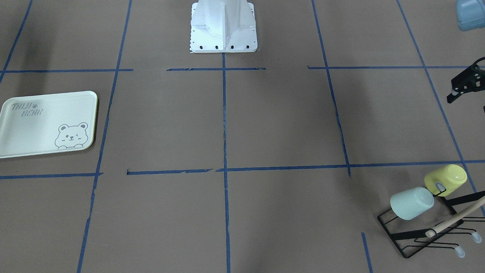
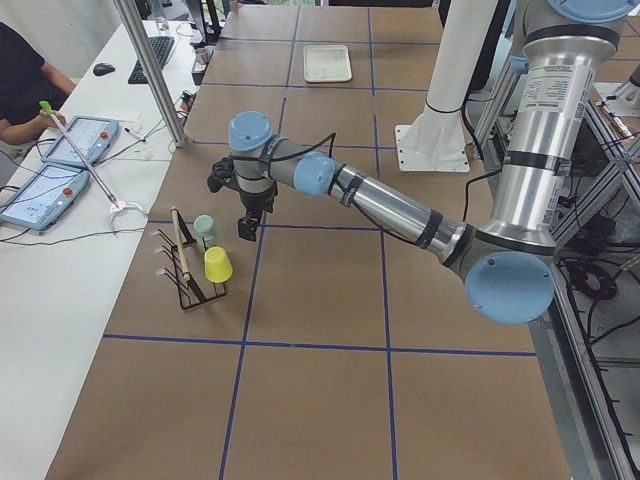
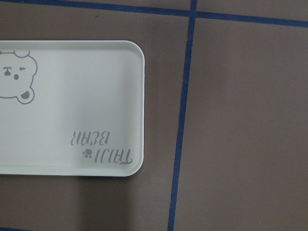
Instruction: Left arm grabs green cup and hands to right arm on tray
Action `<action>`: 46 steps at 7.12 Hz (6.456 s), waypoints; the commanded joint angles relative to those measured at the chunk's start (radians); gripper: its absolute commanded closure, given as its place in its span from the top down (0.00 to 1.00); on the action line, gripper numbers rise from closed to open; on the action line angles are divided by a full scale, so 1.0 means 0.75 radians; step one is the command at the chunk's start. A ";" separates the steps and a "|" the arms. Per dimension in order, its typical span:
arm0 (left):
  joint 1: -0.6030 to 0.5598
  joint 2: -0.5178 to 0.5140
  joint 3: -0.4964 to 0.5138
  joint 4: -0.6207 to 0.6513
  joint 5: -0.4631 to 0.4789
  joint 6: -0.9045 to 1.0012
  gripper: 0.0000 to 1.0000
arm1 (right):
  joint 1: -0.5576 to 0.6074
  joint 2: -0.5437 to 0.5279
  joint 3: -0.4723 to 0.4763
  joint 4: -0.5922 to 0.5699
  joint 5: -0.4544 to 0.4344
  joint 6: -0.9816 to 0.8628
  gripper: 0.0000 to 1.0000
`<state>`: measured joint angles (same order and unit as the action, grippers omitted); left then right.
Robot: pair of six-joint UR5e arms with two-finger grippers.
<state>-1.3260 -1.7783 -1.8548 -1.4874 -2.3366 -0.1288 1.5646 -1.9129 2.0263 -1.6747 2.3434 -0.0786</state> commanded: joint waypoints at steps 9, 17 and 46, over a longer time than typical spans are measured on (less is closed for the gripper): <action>0.199 -0.468 0.761 -0.535 0.176 -0.438 1.00 | 0.000 0.002 0.004 0.006 0.001 -0.004 1.00; 0.224 -0.488 0.853 -0.645 0.321 -0.454 1.00 | 0.000 0.002 0.006 0.006 0.001 -0.004 1.00; 0.412 -0.382 0.143 -0.697 -0.306 -1.493 0.05 | -0.031 0.341 -0.104 0.034 0.606 0.219 0.99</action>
<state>-1.0523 -2.0621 -1.7613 -1.9211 -2.5700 -1.1734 1.5454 -1.7206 1.9885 -1.6502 2.7964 0.0782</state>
